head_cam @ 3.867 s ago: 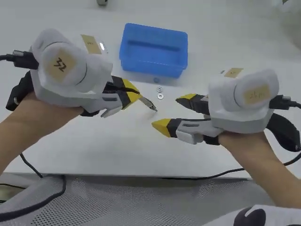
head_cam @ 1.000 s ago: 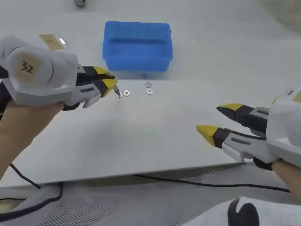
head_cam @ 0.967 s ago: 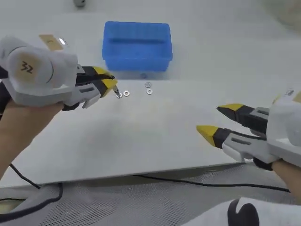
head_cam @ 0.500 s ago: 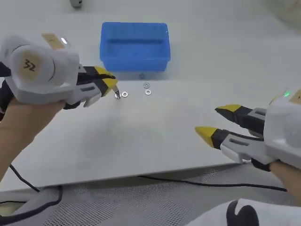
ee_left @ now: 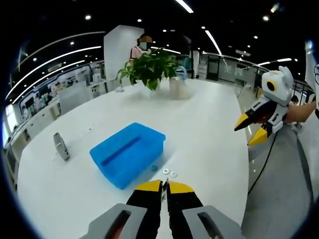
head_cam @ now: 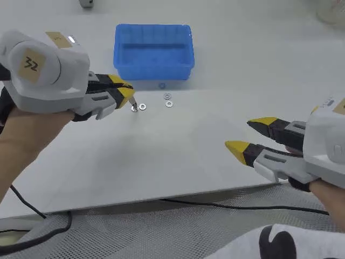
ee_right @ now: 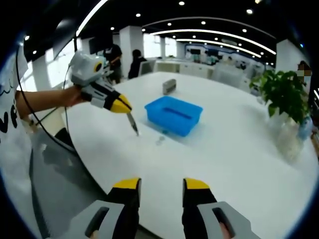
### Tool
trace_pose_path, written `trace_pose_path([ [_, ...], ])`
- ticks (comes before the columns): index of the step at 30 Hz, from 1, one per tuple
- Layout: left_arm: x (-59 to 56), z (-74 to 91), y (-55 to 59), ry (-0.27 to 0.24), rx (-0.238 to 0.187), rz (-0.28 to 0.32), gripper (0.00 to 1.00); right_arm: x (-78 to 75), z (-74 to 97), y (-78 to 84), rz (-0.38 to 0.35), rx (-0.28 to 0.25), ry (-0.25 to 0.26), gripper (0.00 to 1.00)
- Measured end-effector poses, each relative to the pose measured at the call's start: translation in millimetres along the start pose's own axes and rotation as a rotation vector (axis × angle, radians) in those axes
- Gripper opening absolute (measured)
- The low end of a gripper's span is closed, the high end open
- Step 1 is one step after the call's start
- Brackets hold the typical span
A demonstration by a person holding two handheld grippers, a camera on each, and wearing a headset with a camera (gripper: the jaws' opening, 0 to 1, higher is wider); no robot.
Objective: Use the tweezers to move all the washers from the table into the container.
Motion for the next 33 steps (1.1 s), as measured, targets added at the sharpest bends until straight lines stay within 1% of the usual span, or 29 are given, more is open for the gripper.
trace_pose_path([
  [2,-1.0,-2.9,0.6,0.001,0.004,-0.003,0.00,-0.1,1.3,-0.9,-0.001,-0.004,0.003,0.30],
  [3,-1.8,-4.2,2.3,0.004,0.014,-0.006,0.00,-0.2,2.1,-1.2,-0.002,-0.005,0.003,0.30],
  [4,-3.6,-6.2,6.6,0.010,0.035,-0.014,0.00,-0.5,3.4,-1.5,-0.002,-0.007,0.006,0.30],
  [5,-4.6,-6.6,4.9,0.013,0.005,-0.021,0.00,-0.9,4.1,-1.6,-0.001,-0.008,0.009,0.30],
  [6,-4.0,-5.3,6.1,0.006,0.012,-0.013,0.00,-1.4,4.7,-1.5,0.000,-0.008,0.013,0.30],
  [7,-3.7,-6.8,7.8,0.008,0.008,0.000,0.00,-2.1,5.4,-1.1,0.000,-0.007,0.017,0.29],
  [10,-0.5,-7.9,7.6,0.002,0.004,0.024,0.00,-3.1,5.9,-0.3,-0.004,-0.008,0.024,0.28],
  [18,6.5,-9.2,6.0,-0.006,0.034,0.091,0.00,-2.6,6.0,-0.5,0.015,0.003,0.037,0.26],
  [20,6.7,-8.9,5.7,-0.008,0.042,0.093,0.00,-2.4,6.9,-1.4,0.025,0.005,0.046,0.26],
  [22,7.6,-8.6,5.5,-0.017,0.046,0.081,0.00,-2.1,7.6,-1.3,0.041,0.010,0.063,0.29],
  [24,7.6,-7.8,5.1,-0.014,0.051,0.078,0.00,-2.4,9.4,-2.2,0.046,0.005,0.072,0.35],
  [26,7.4,-5.0,3.5,-0.011,0.046,0.080,0.00,-5.7,12.5,-2.0,0.049,0.002,0.077,0.39],
  [29,7.7,-2.5,1.7,-0.011,0.039,0.079,0.00,-12.9,18.3,-1.1,0.052,0.004,0.096,0.39],
  [31,6.9,-2.2,2.3,-0.004,0.041,0.082,0.00,-18.2,22.2,-1.5,0.036,-0.010,0.108,0.39],
  [33,5.4,-2.2,4.4,0.002,0.047,0.084,0.00,-18.4,24.0,-3.1,0.021,-0.025,0.104,0.40],
])
Point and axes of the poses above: the centre of the closed fingertips' face, and the gripper's own axes: z roughly backward along the fingers, x roughly to its left, y roughly out of its underside, the point moved 5 cm from there along z, roughly backward along the fingers, and after that the axes turned 15 degrees about -y, right-handed, at the moved point
